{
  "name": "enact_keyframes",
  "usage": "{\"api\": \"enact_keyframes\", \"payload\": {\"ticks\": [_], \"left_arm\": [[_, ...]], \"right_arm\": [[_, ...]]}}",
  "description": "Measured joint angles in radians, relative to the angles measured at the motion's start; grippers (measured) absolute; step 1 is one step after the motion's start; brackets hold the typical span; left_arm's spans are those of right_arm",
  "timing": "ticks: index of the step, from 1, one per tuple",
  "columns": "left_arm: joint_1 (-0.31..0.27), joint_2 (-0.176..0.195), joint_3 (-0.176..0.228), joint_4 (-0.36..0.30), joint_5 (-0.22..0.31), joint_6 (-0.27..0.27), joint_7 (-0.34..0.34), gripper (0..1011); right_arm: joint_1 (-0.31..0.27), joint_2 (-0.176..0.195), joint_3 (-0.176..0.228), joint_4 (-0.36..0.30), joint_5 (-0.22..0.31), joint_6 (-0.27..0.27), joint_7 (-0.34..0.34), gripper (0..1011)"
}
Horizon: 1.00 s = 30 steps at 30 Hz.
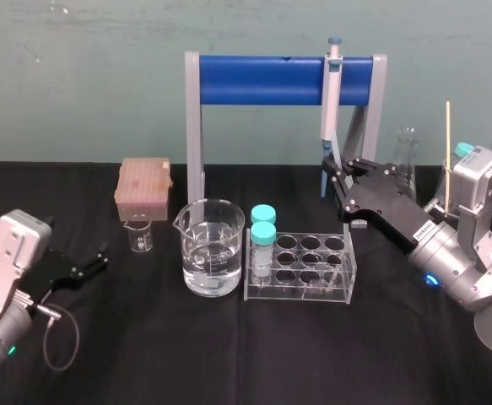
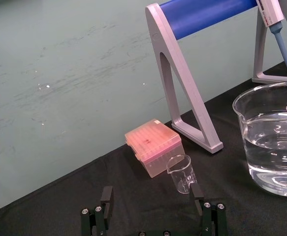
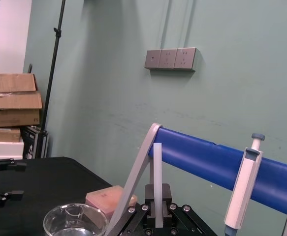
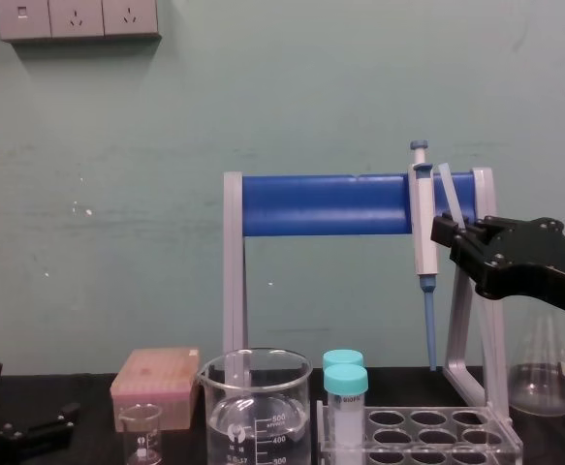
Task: Pick up the stirring rod with one hand, then place it down.
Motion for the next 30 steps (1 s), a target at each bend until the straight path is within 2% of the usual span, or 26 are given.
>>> {"api": "enact_keyframes", "payload": {"ticks": [30], "left_arm": [[0.000,0.000,0.000,0.000,0.000,0.000,0.000,1000]], "right_arm": [[0.001,0.002,-0.005,-0.002,0.000,0.000,0.002,72]]}}
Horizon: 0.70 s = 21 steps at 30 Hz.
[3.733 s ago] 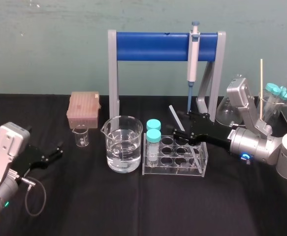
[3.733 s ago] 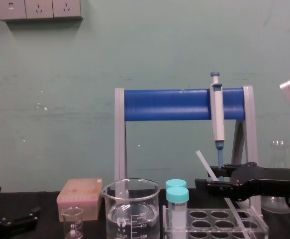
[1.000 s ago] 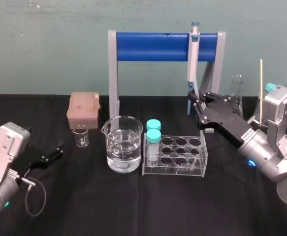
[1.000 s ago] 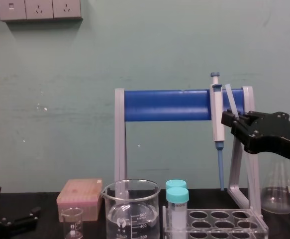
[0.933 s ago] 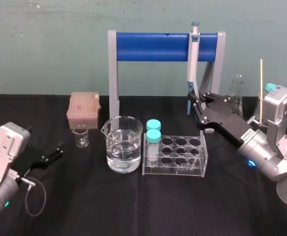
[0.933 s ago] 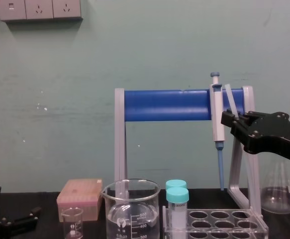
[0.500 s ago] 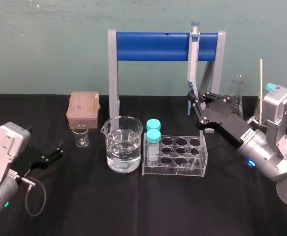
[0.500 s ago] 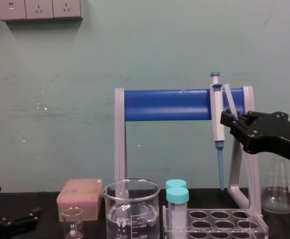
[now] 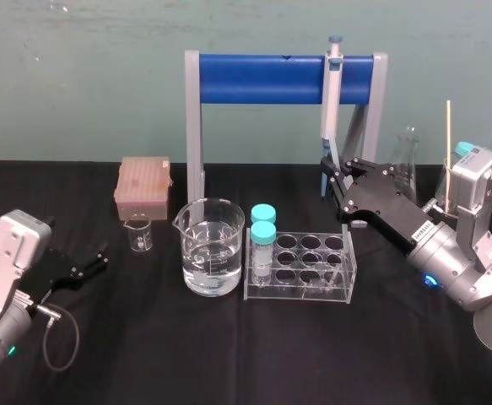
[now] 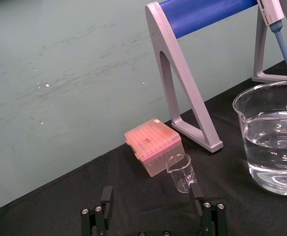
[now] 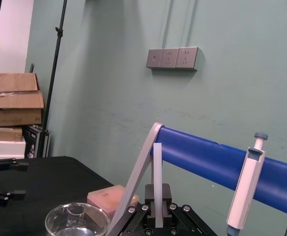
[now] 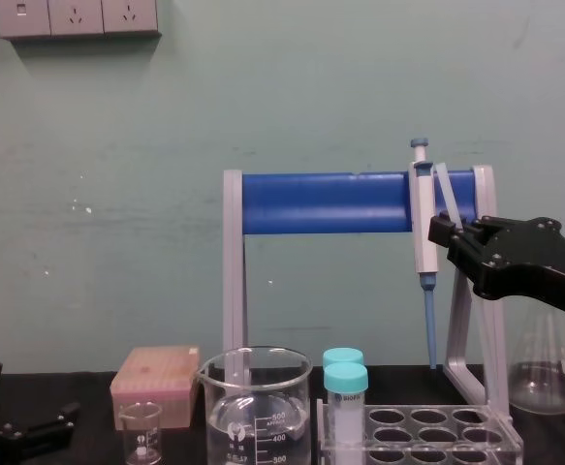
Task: Pick up the stirring rod with one hand, then place it down.
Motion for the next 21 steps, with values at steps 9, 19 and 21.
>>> {"api": "enact_keyframes", "payload": {"ticks": [9,19,21], "left_arm": [[0.000,0.000,0.000,0.000,0.000,0.000,0.000,1000],[0.000,0.000,0.000,0.000,0.000,0.000,0.000,1000],[0.000,0.000,0.000,0.000,0.000,0.000,0.000,1000]], "right_arm": [[0.000,0.000,0.000,0.000,0.000,0.000,0.001,72],[0.000,0.000,0.000,0.000,0.000,0.000,0.001,72],[0.000,0.000,0.000,0.000,0.000,0.000,0.001,72]]}}
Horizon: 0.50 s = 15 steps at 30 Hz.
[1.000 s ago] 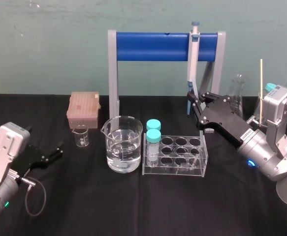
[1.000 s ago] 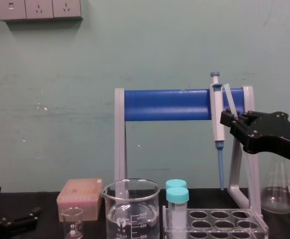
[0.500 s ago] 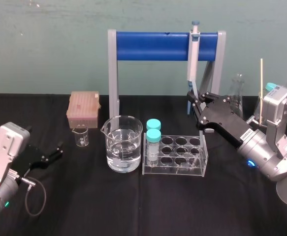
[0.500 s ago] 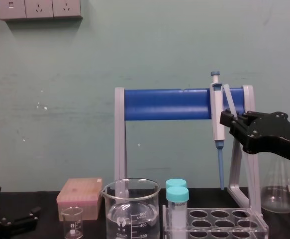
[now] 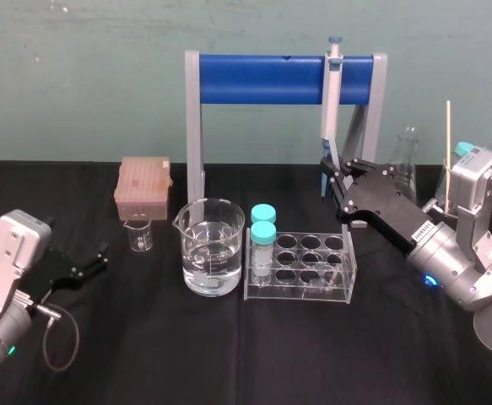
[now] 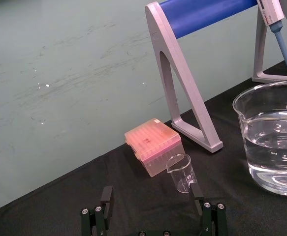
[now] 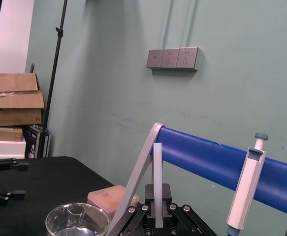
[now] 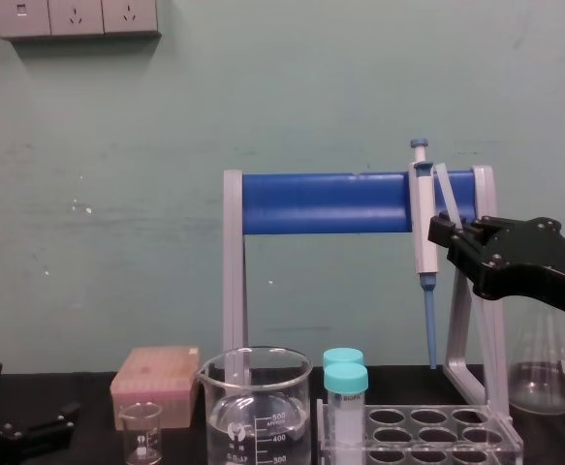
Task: Pick up the stirring rod with one hand, then place it down.
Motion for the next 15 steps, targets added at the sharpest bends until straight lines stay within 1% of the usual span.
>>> {"api": "enact_keyframes", "payload": {"ticks": [15], "left_arm": [[0.000,0.000,0.000,0.000,0.000,0.000,0.000,1000]], "right_arm": [[0.000,0.000,0.000,0.000,0.000,0.000,0.000,72]]}}
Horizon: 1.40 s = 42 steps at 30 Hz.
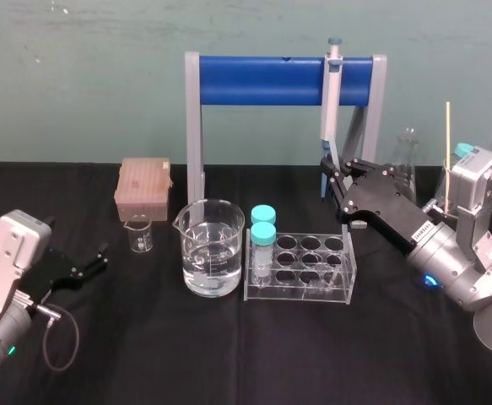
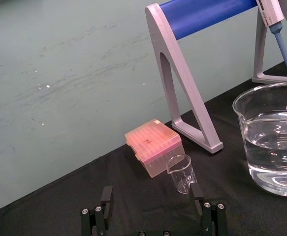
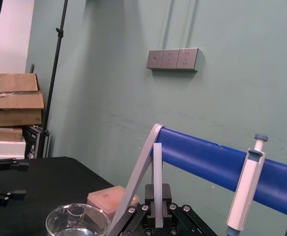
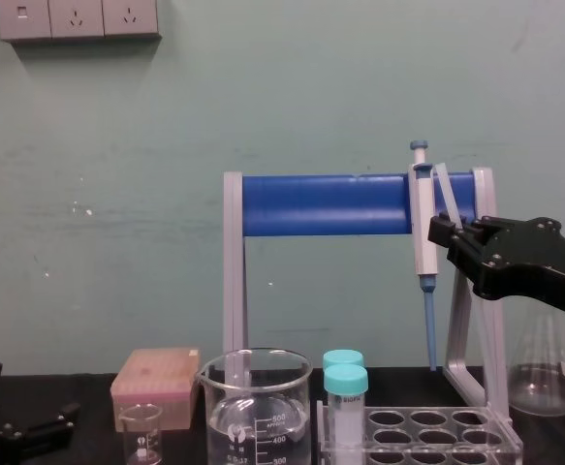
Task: Pick up the stirring rod with one hand, then place it down.
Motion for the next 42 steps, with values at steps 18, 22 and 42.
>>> {"api": "enact_keyframes", "payload": {"ticks": [18,22,42], "left_arm": [[0.000,0.000,0.000,0.000,0.000,0.000,0.000,1000],[0.000,0.000,0.000,0.000,0.000,0.000,0.000,1000],[0.000,0.000,0.000,0.000,0.000,0.000,0.000,1000]], "right_arm": [[0.000,0.000,0.000,0.000,0.000,0.000,0.000,72],[0.000,0.000,0.000,0.000,0.000,0.000,0.000,72],[0.000,0.000,0.000,0.000,0.000,0.000,0.000,72]]}}
